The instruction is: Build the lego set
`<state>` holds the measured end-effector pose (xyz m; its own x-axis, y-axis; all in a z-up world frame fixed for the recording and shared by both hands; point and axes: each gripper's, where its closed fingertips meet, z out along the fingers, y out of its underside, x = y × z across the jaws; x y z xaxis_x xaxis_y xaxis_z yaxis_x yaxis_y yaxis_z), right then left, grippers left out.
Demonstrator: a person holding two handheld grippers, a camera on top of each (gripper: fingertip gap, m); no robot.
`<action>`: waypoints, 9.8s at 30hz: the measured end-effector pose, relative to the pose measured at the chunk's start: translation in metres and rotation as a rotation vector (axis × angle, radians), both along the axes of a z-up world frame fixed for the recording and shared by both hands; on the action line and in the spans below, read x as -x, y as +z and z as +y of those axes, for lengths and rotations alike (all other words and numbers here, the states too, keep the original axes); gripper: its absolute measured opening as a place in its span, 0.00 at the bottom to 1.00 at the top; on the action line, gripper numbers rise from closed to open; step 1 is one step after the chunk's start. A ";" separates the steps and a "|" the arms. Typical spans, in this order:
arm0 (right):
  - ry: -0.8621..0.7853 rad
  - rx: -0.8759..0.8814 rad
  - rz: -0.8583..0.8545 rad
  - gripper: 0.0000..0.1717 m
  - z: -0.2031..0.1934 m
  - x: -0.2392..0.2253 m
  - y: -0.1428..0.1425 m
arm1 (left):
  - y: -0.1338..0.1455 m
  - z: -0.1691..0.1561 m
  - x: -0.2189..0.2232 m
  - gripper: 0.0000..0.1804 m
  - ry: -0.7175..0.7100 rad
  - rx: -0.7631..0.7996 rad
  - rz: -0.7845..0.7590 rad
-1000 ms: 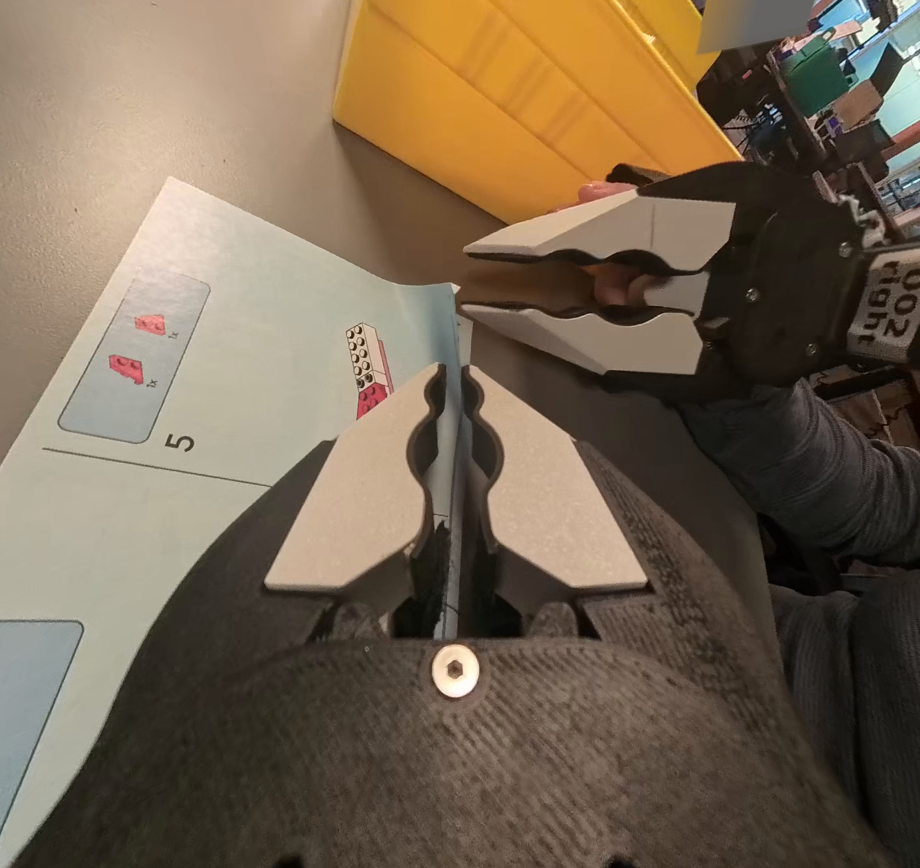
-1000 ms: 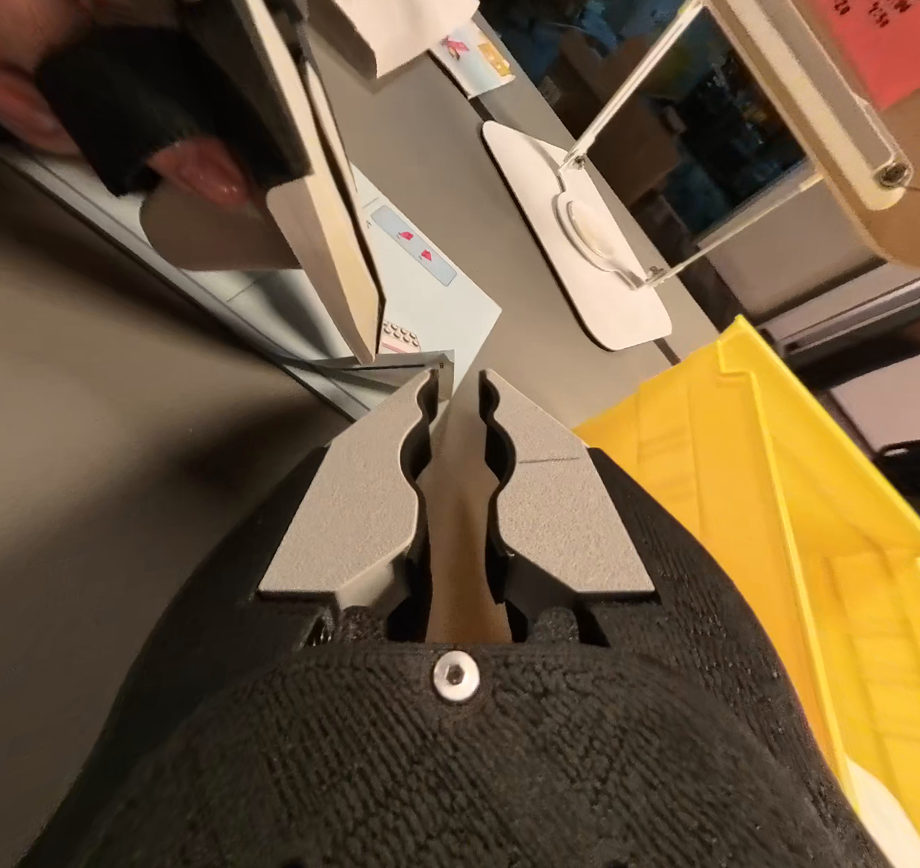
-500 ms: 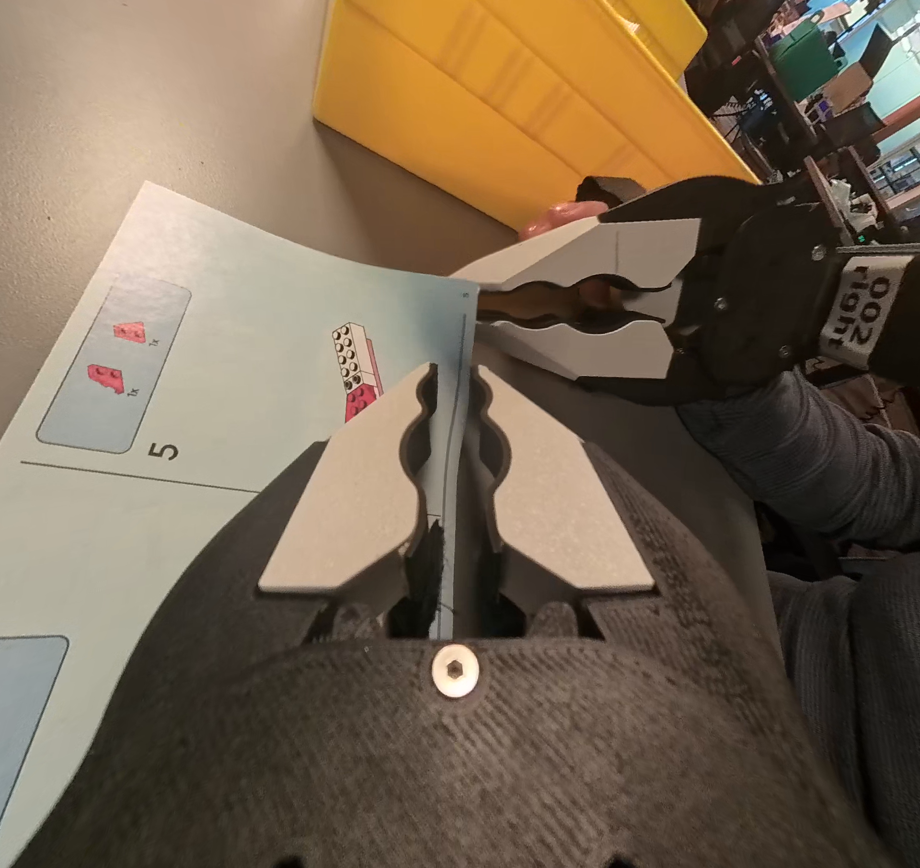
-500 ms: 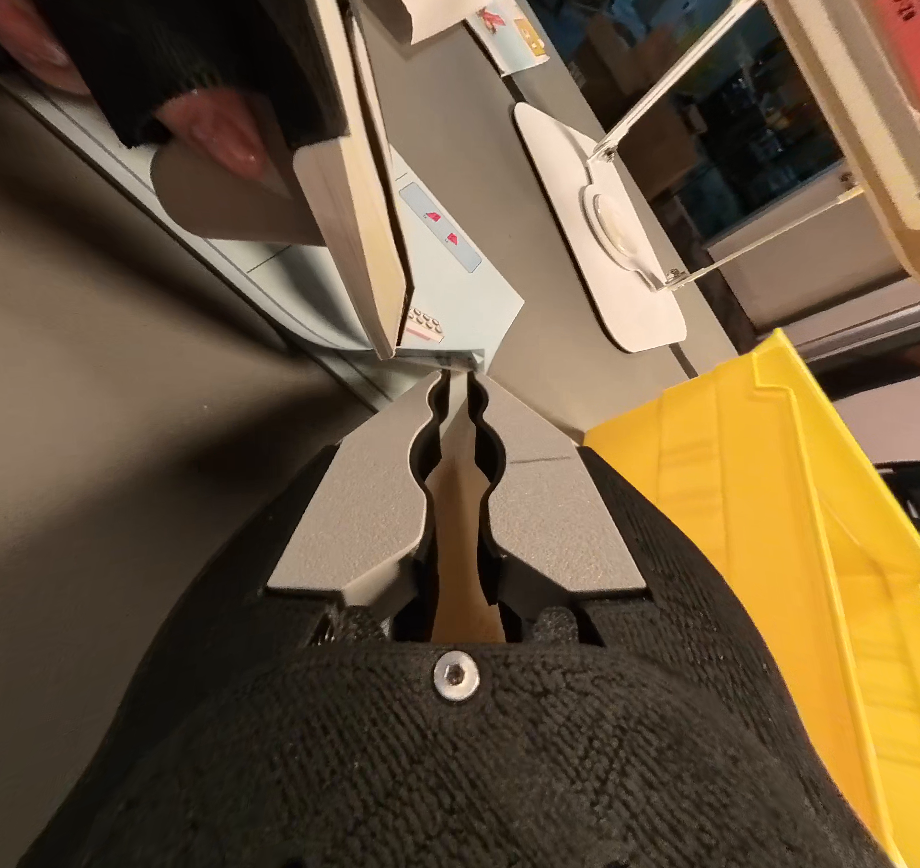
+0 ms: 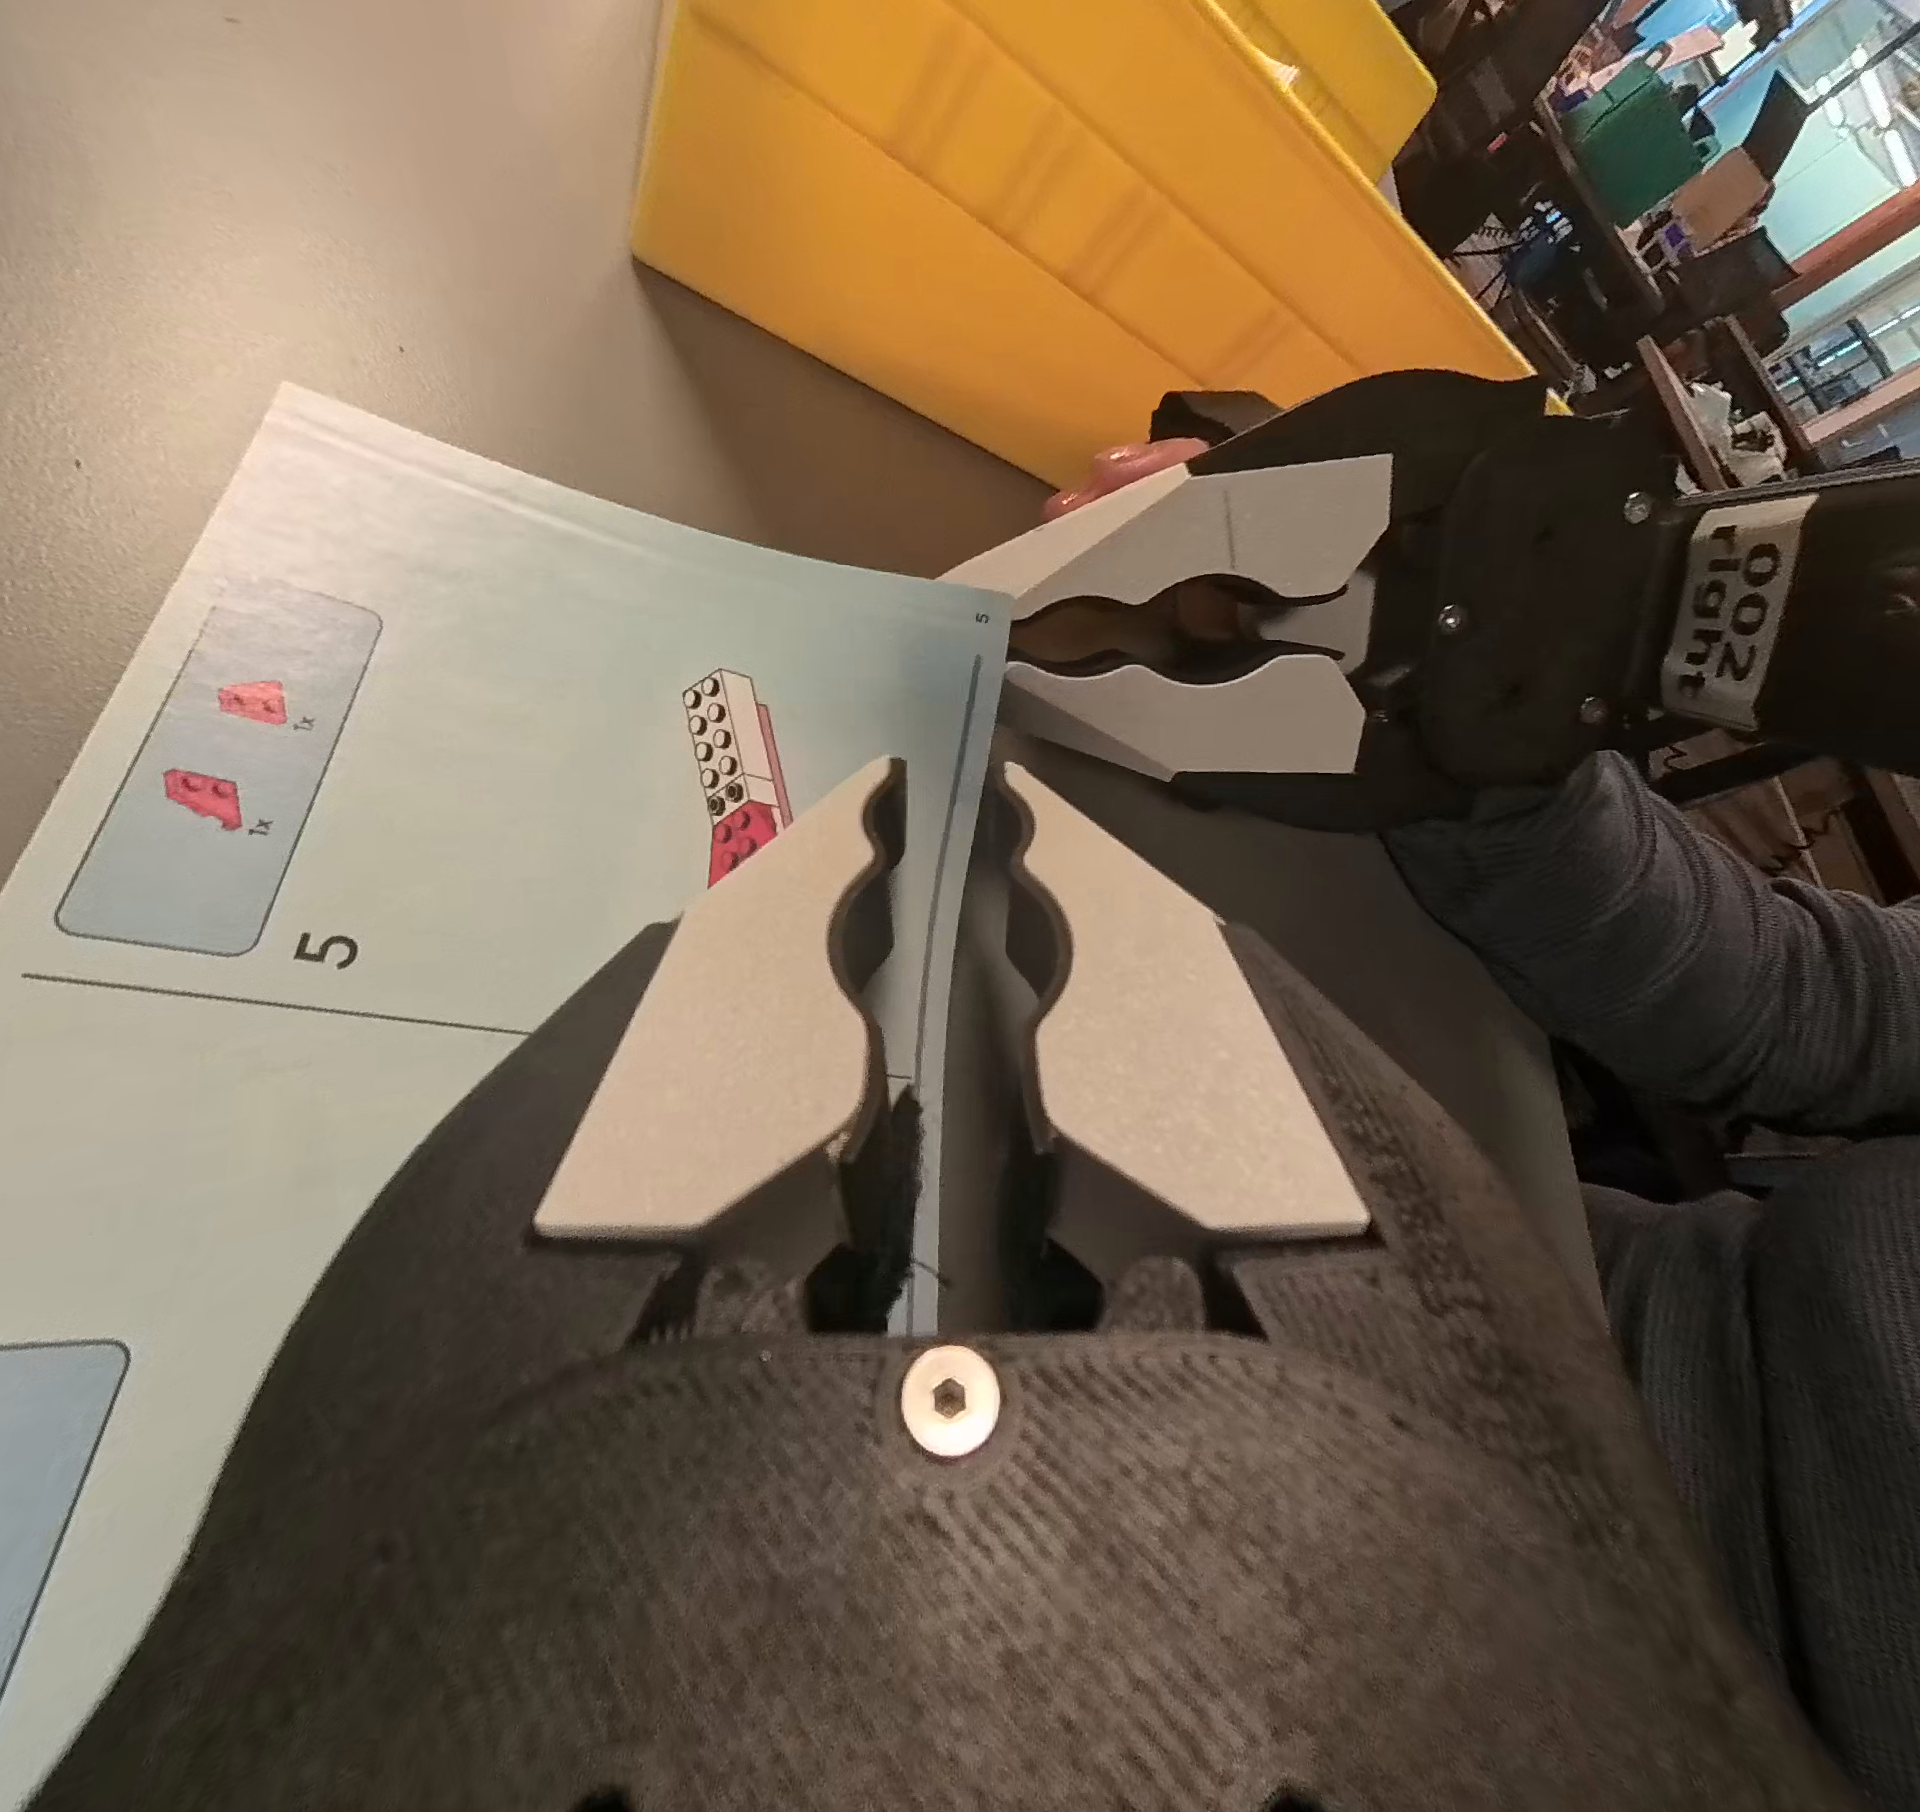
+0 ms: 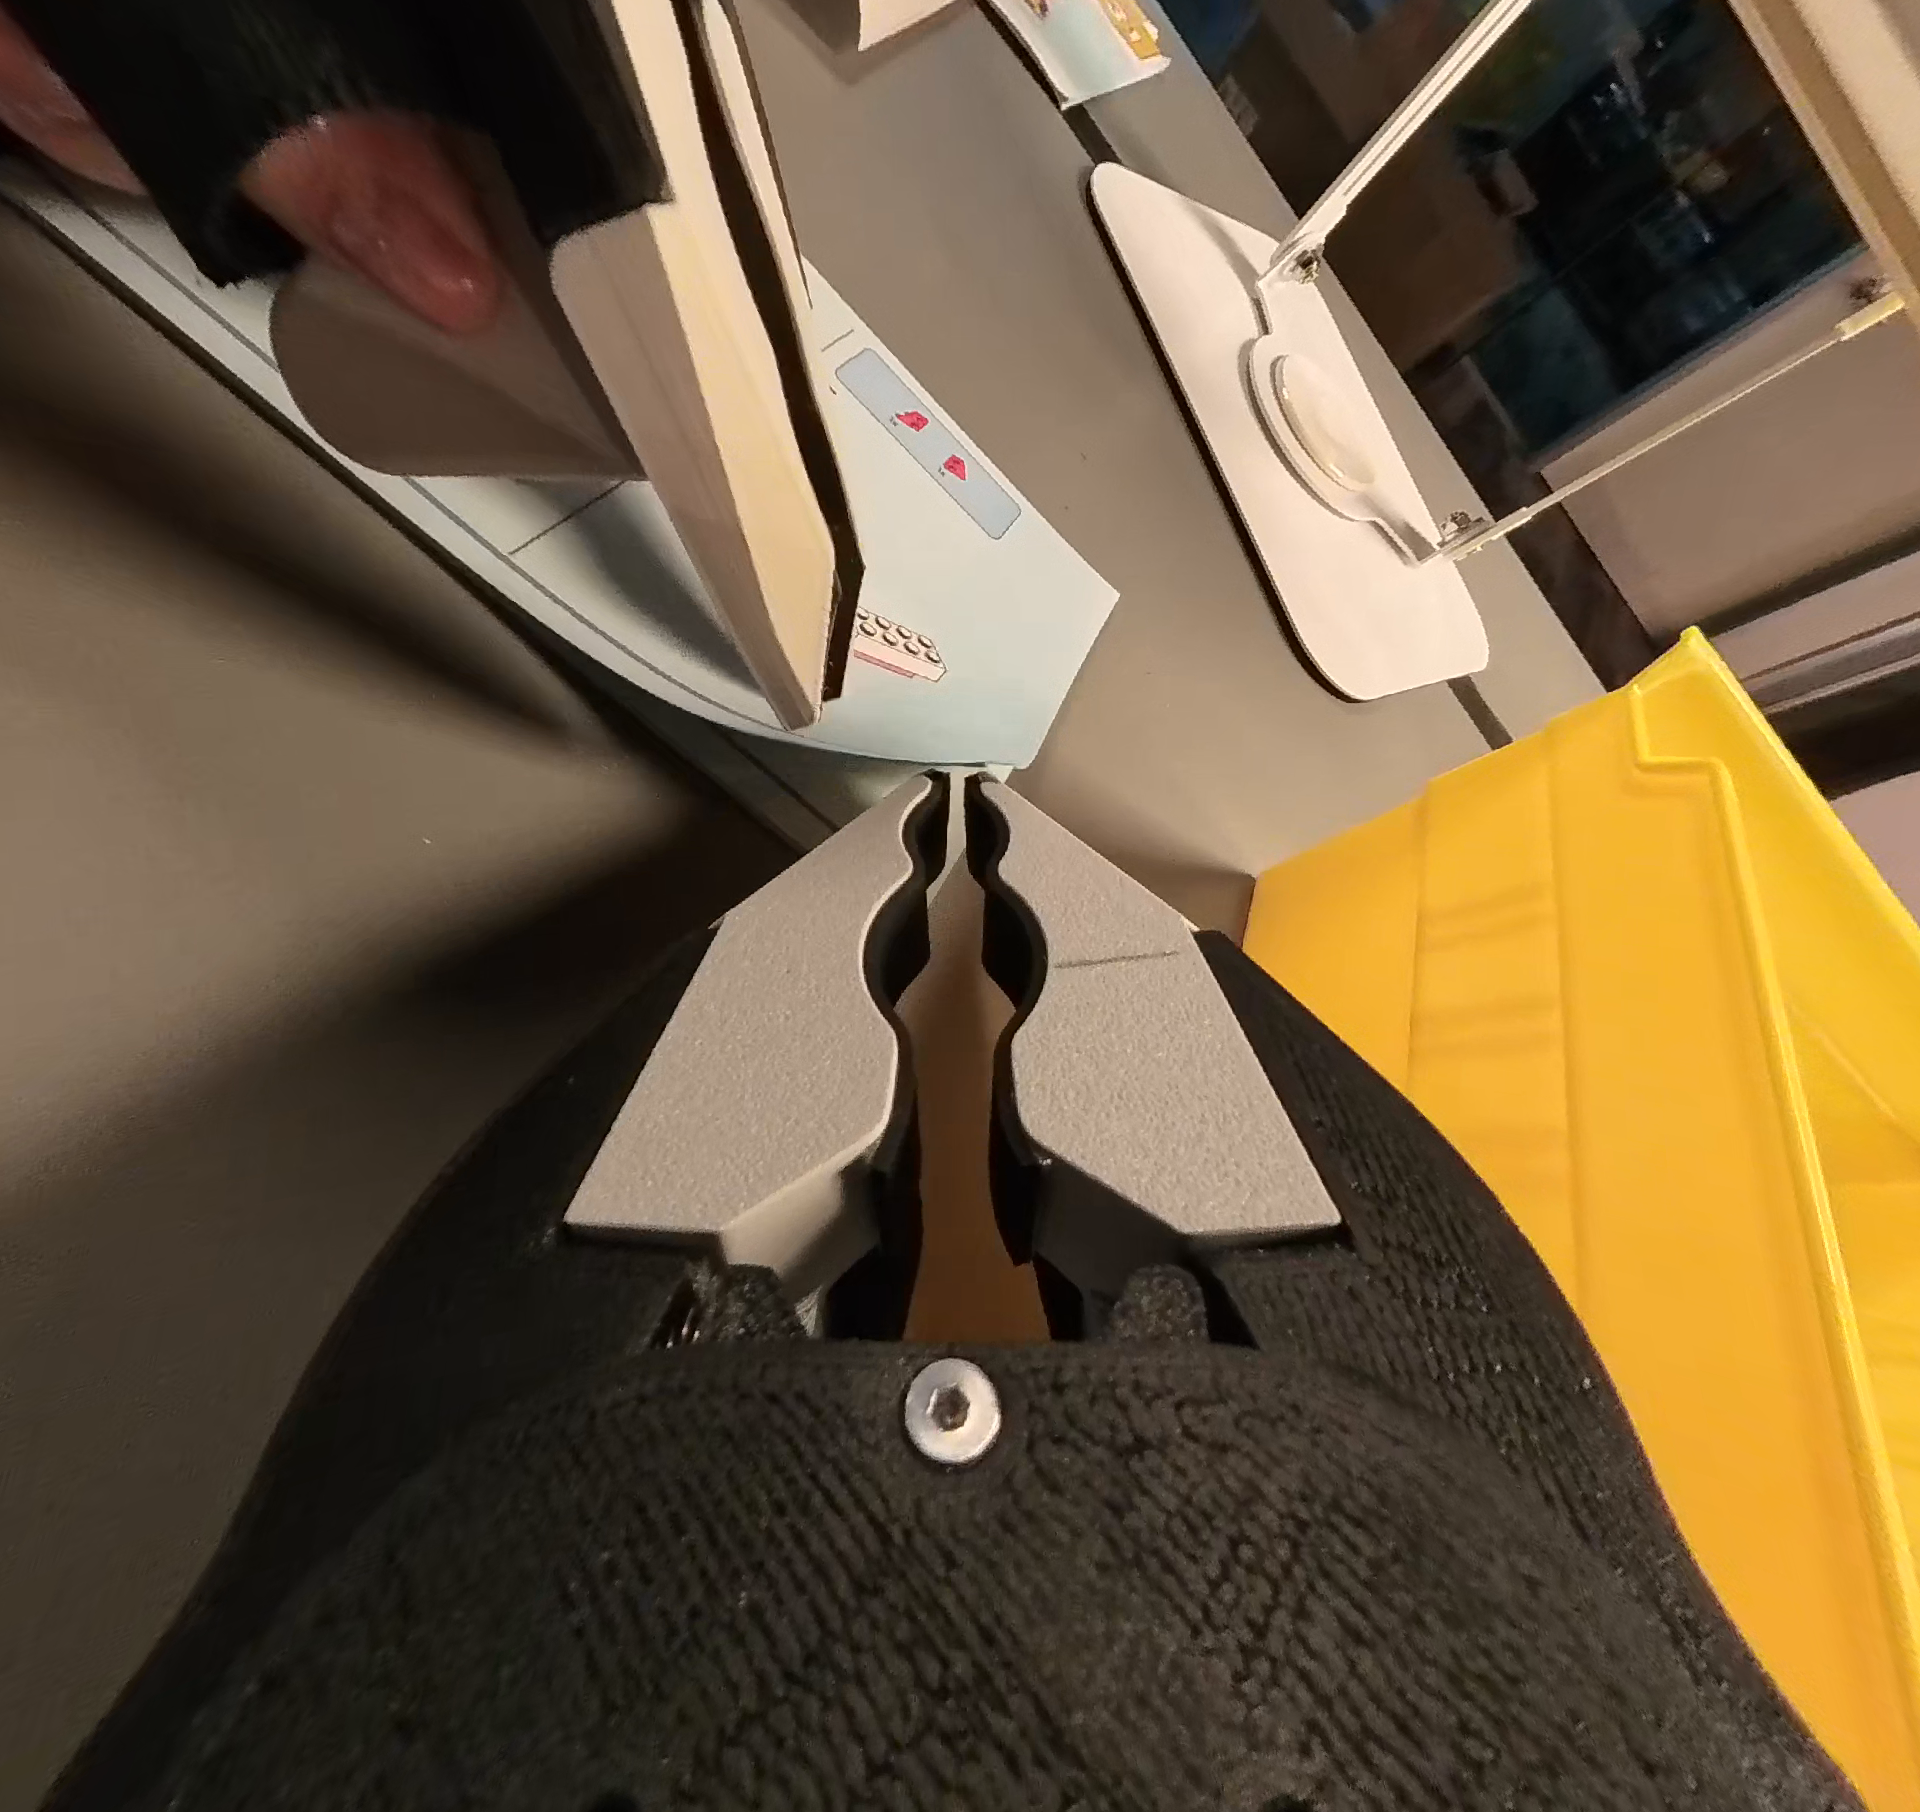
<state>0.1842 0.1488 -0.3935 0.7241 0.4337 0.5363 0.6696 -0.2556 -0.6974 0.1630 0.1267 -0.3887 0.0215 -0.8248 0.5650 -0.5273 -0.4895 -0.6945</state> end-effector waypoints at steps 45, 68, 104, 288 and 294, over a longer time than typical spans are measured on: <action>0.028 -0.113 0.108 0.02 0.001 0.008 0.025 | 0.026 0.011 0.001 0.15 0.091 0.074 -0.177; 0.070 -0.276 0.048 0.03 0.006 0.020 0.039 | 0.057 0.016 -0.004 0.15 0.154 -0.097 -0.343; 0.085 -0.264 0.039 0.02 0.003 0.022 0.038 | 0.050 0.014 -0.004 0.00 0.128 0.089 -0.346; 0.083 -0.473 0.157 0.02 0.004 0.086 0.071 | -0.008 0.025 0.443 0.35 0.802 -0.492 0.792; 0.088 -0.471 0.161 0.01 0.004 0.087 0.071 | -0.003 0.007 0.412 0.11 0.653 -0.443 0.610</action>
